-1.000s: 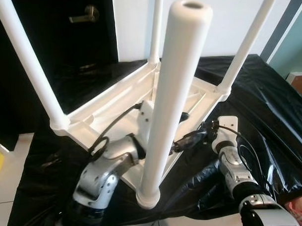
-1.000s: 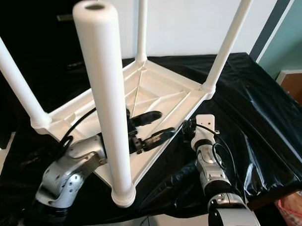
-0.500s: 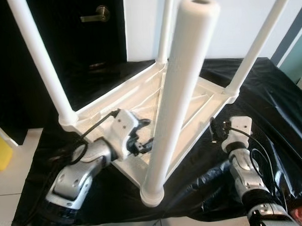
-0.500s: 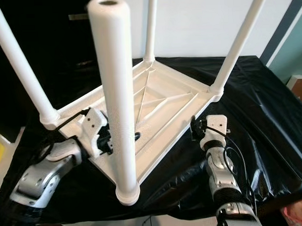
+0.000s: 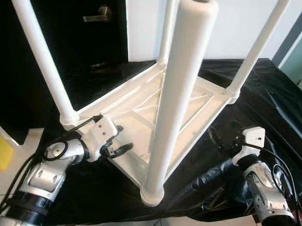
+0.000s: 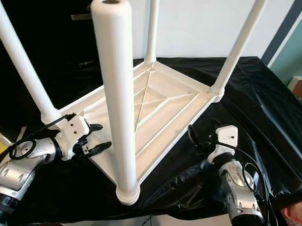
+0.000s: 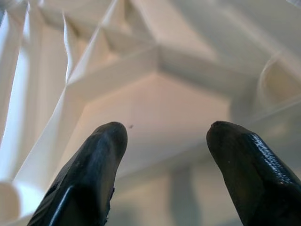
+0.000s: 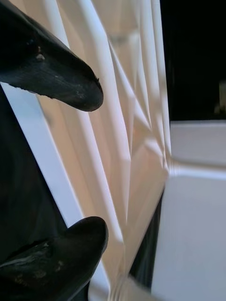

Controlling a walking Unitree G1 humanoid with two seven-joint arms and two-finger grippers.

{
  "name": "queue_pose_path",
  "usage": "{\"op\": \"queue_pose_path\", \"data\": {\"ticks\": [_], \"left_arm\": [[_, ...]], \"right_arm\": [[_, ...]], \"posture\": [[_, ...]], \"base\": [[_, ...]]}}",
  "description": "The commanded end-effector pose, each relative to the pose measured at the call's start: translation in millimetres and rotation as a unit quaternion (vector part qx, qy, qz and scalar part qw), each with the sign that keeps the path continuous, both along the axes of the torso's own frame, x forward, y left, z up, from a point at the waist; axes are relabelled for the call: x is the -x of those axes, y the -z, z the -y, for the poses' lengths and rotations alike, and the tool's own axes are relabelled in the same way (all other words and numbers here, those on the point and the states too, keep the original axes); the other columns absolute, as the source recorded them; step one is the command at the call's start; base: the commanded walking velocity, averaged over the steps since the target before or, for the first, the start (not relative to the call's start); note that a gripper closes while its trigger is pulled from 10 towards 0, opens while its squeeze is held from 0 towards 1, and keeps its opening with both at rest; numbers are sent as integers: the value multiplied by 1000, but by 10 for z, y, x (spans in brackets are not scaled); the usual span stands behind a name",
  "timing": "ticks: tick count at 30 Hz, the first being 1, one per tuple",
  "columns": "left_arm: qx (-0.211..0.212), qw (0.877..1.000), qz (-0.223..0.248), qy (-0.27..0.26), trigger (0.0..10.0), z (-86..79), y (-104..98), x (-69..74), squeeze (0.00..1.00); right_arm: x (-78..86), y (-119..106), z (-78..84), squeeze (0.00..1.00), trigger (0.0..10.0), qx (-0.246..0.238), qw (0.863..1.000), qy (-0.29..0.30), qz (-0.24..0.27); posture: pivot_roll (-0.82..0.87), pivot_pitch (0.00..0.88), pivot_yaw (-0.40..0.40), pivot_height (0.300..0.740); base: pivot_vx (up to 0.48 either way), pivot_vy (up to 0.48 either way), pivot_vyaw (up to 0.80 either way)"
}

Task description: Building children table

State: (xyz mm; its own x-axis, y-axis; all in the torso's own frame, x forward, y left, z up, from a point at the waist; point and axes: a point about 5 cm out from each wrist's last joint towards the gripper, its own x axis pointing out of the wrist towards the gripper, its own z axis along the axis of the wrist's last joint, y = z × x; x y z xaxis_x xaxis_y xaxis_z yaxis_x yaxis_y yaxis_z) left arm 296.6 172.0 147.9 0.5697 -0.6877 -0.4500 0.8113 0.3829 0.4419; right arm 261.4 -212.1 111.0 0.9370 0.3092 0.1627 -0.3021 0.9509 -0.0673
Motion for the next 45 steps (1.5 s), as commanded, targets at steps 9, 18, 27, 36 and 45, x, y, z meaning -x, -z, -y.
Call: {"op": "queue_pose_path", "data": {"ticks": [9, 18, 27, 36, 45], "left_arm": [[-110, 993, 7, 35, 10000, -52, 101, -184, 0], [-165, 984, 23, 58, 10000, 25, 138, -359, 0], [-223, 966, -13, 133, 10000, 118, 181, -433, 0], [-222, 956, -58, 181, 10000, 219, 195, -460, 0], [-209, 946, -129, 210, 8706, 316, 220, -471, 0]], "right_arm": [[54, -79, -29, 0, 10000, -11, 999, -42, -17], [44, -94, -51, 0, 10000, -14, 998, -47, -26], [49, -90, -57, 0, 10000, -8, 998, -51, -34], [52, -96, -48, 0, 10000, -4, 998, -50, -36], [73, -93, -48, 0, 10000, 1, 998, -47, -38]], "posture": [[37, 15, -59, 740], [33, 12, -53, 740], [21, 2, -38, 740], [13, 0, -29, 740], [-6, 12, -12, 740]], "base": [[0, 0, 0], [0, 0, 0], [0, 0, 0], [0, 0, 0], [0, 0, 0]]}}
